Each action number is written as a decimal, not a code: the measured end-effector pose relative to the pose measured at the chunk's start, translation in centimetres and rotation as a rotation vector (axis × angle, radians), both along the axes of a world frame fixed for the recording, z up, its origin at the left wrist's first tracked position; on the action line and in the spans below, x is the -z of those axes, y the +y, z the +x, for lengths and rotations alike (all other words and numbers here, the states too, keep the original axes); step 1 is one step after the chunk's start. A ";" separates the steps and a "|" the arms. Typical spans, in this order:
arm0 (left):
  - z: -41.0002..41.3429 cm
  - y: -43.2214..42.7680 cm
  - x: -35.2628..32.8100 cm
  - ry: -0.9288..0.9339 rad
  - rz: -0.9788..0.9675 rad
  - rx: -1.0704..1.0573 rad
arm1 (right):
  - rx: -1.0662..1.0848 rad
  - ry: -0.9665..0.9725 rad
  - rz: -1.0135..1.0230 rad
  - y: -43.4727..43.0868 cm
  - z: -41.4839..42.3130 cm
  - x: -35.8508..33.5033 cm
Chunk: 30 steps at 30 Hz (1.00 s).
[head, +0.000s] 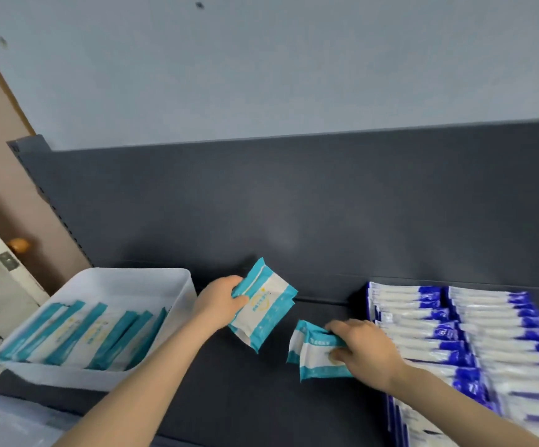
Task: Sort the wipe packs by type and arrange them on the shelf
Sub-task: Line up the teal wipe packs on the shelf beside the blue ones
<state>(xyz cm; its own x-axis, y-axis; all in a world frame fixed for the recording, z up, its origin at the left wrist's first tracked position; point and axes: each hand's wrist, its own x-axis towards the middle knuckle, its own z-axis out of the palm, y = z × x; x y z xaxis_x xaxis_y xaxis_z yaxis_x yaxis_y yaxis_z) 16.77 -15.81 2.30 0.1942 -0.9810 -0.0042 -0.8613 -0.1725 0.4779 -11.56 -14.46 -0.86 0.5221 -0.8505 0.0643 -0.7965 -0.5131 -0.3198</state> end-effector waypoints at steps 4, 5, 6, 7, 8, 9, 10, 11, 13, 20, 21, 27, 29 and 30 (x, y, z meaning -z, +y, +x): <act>-3.5 -1.9 1.1 -0.073 0.043 0.103 | -0.033 -0.020 -0.049 0.0 -0.7 0.4; -4.3 -2.2 1.3 -0.087 0.044 0.141 | -0.045 -0.015 -0.069 -0.1 -0.6 0.4; -5.0 -2.5 1.5 -0.104 0.051 0.178 | -0.058 -0.010 -0.085 -0.2 -0.4 0.4; -5.7 -2.8 1.8 -0.123 0.053 0.220 | -0.066 -0.004 -0.094 -0.2 -0.2 0.4; -6.2 -2.9 1.9 -0.145 0.062 0.255 | -0.069 0.011 -0.105 -0.4 0.0 0.6; -6.7 -3.1 2.1 -0.151 0.075 0.287 | -0.076 0.038 -0.115 -0.6 0.1 0.8; -7.0 -3.2 2.4 -0.142 0.098 0.309 | -0.092 0.069 -0.134 -0.7 0.2 1.2; -7.1 -3.3 2.7 -0.124 0.123 0.330 | -0.114 0.105 -0.142 -0.7 0.3 1.6; -7.1 -3.4 3.4 -0.078 0.186 0.362 | -0.141 0.169 -0.131 -0.8 0.3 2.8; -6.9 -4.4 4.7 0.319 0.358 0.400 | -0.104 0.211 -0.121 -0.4 1.4 3.0; -6.7 -4.4 4.8 0.403 0.414 0.391 | -0.108 0.222 -0.107 -0.3 1.5 2.8; -6.5 -4.3 5.4 0.605 0.548 0.419 | -0.028 0.293 -0.057 -0.1 2.0 3.6; -7.1 -5.0 5.3 0.692 0.497 0.396 | 0.090 0.347 -0.100 -1.0 2.4 3.7; -7.5 -5.4 5.1 0.782 0.467 0.353 | 0.151 0.354 -0.136 -1.6 2.6 3.5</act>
